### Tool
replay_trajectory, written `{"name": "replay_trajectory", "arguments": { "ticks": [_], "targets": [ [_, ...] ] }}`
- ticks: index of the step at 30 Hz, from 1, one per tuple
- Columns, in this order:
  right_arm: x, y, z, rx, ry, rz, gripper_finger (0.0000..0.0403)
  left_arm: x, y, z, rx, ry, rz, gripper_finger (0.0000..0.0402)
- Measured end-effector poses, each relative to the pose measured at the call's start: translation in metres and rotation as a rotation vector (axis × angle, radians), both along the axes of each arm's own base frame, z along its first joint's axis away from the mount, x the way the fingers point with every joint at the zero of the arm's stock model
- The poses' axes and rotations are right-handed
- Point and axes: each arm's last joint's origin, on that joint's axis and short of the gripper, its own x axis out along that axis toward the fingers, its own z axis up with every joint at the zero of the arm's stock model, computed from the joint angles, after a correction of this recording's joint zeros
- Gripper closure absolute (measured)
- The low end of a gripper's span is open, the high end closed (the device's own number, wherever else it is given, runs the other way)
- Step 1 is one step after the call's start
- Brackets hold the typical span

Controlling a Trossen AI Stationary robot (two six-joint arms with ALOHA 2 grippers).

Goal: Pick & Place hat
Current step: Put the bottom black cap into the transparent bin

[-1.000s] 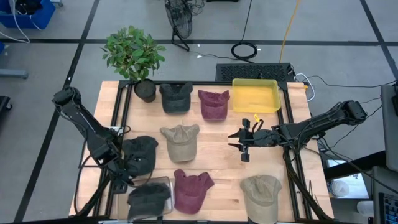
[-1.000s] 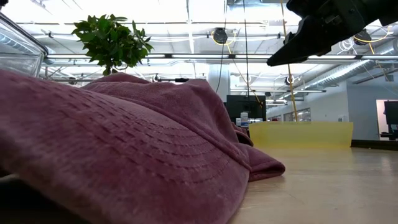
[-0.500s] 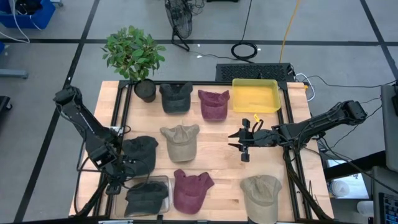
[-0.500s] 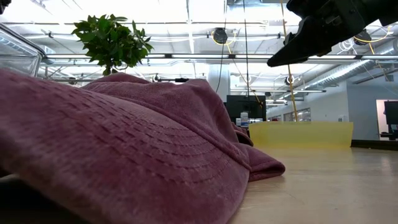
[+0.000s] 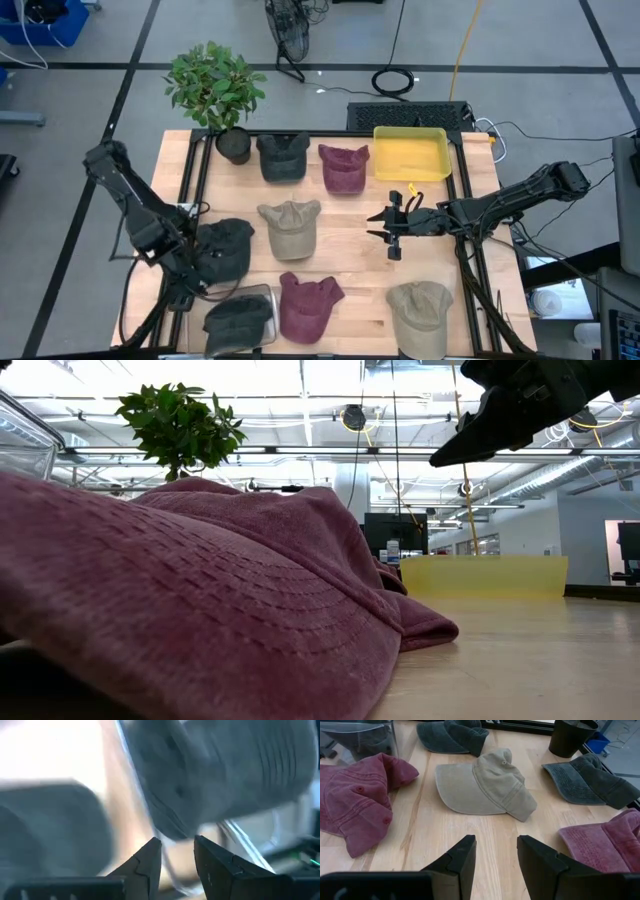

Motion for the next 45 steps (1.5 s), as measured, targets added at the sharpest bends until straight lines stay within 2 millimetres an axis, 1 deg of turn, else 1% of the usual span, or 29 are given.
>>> {"name": "replay_trajectory", "arguments": {
  "ticks": [3, 5, 6, 8, 9, 11, 16, 18, 20, 22, 26, 28, 31, 34, 41, 45],
  "targets": [
    [0.000, 0.000, 0.000, -0.003, 0.001, 0.001, 0.0273, 0.012, 0.007, 0.023, 0.127, -0.223, -0.016, 0.0284],
    [0.000, 0.000, 0.000, -0.003, 0.000, 0.002, 0.0273, 0.023, 0.010, 0.037, 0.233, -0.436, 0.002, 0.0284],
    [0.000, 0.000, 0.000, -0.003, 0.000, 0.002, 0.0273, 0.029, 0.010, 0.043, 0.268, -0.536, 0.039, 0.0284],
    [0.000, 0.000, 0.000, -0.003, 0.000, 0.001, 0.0273, 0.042, 0.010, 0.054, 0.281, -0.703, 0.118, 0.0284],
    [0.000, 0.000, 0.000, -0.003, 0.001, 0.001, 0.0273, 0.049, 0.010, 0.057, 0.274, -0.758, 0.133, 0.0284],
    [0.000, 0.000, 0.000, -0.003, 0.001, 0.002, 0.0273, 0.064, 0.013, 0.058, 0.258, -0.795, 0.164, 0.0284],
    [0.000, 0.000, 0.000, -0.003, 0.002, 0.002, 0.0273, 0.095, 0.020, 0.034, 0.276, -0.677, 0.325, 0.0284],
    [0.000, 0.000, 0.000, -0.003, 0.002, 0.001, 0.0273, 0.104, 0.023, 0.021, 0.300, -0.594, 0.340, 0.0284],
    [0.000, 0.000, 0.000, -0.003, 0.003, 0.001, 0.0273, 0.107, 0.028, 0.007, 0.326, -0.476, 0.317, 0.0284],
    [0.000, 0.000, 0.000, -0.004, 0.005, 0.001, 0.0273, 0.104, 0.038, -0.002, 0.346, -0.347, 0.320, 0.0284],
    [0.000, 0.000, 0.000, -0.006, 0.005, 0.002, 0.0273, 0.085, 0.058, -0.014, 0.393, -0.034, 0.346, 0.0284],
    [0.000, 0.000, 0.000, -0.017, 0.006, 0.008, 0.0273, 0.073, 0.064, -0.016, 0.425, 0.096, 0.329, 0.0284],
    [0.000, 0.000, 0.000, -0.027, 0.007, 0.013, 0.0273, 0.060, 0.066, -0.018, 0.426, 0.245, 0.322, 0.0284],
    [0.000, 0.000, 0.000, -0.033, 0.008, 0.016, 0.0273, 0.058, 0.063, -0.018, 0.368, 0.293, 0.299, 0.0284],
    [0.000, 0.000, 0.000, -0.071, 0.013, 0.036, 0.0273, 0.057, 0.051, -0.017, 0.246, 0.314, 0.262, 0.0283],
    [0.000, -0.002, 0.000, -0.133, 0.017, 0.060, 0.0273, 0.056, 0.048, -0.018, 0.256, 0.320, 0.253, 0.0271]
  ]
}}
